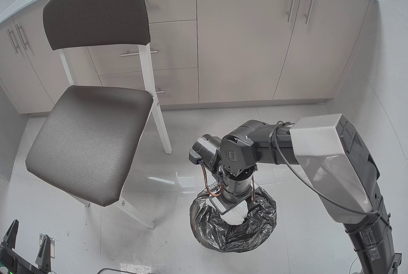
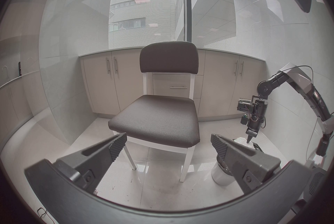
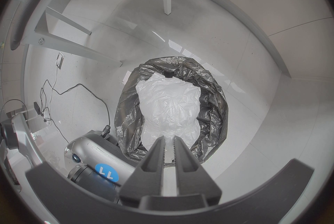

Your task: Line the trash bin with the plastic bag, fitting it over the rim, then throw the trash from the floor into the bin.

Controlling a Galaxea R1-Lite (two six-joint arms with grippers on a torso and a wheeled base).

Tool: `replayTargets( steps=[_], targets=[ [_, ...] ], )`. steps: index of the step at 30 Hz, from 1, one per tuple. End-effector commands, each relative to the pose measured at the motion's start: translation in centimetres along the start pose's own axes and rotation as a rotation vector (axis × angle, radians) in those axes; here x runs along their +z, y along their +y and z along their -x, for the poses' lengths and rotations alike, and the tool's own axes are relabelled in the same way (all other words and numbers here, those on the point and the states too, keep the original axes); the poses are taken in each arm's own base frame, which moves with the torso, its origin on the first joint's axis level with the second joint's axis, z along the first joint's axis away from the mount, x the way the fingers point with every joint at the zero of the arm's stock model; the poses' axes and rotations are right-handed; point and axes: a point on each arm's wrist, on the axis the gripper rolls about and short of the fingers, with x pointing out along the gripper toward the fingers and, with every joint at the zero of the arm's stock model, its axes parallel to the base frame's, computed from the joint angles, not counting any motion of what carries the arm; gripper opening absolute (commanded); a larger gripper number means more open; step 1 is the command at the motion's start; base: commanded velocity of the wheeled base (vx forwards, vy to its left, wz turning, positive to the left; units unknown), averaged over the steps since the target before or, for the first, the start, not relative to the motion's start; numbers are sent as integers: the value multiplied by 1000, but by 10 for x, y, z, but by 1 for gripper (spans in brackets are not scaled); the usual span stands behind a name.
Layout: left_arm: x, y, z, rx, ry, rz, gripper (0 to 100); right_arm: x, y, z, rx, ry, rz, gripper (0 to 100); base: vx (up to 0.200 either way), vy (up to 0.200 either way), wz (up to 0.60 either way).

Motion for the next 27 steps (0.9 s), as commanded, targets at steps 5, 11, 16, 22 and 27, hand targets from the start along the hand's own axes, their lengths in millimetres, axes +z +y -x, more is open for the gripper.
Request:
replayTargets(
  steps=[5,11,16,22,27],
  targets=[
    [-4,0,0,0,1,0,100,-1,2,-3,-1,8,9,0,0,0,0],
    [-4,0,0,0,1,0,100,-1,4,-10,-3,21,16,100,0,0,0],
    [-4,0,0,0,1,0,100,-1,5,-12,-3,23,16,100,0,0,0],
    [-4,0,0,0,1,0,100,1,8,-16,1,1,12,100,0,0,0],
    [-4,0,0,0,1,0,100,3,7,-19,3,-13,2,100,0,0,0]
  ],
)
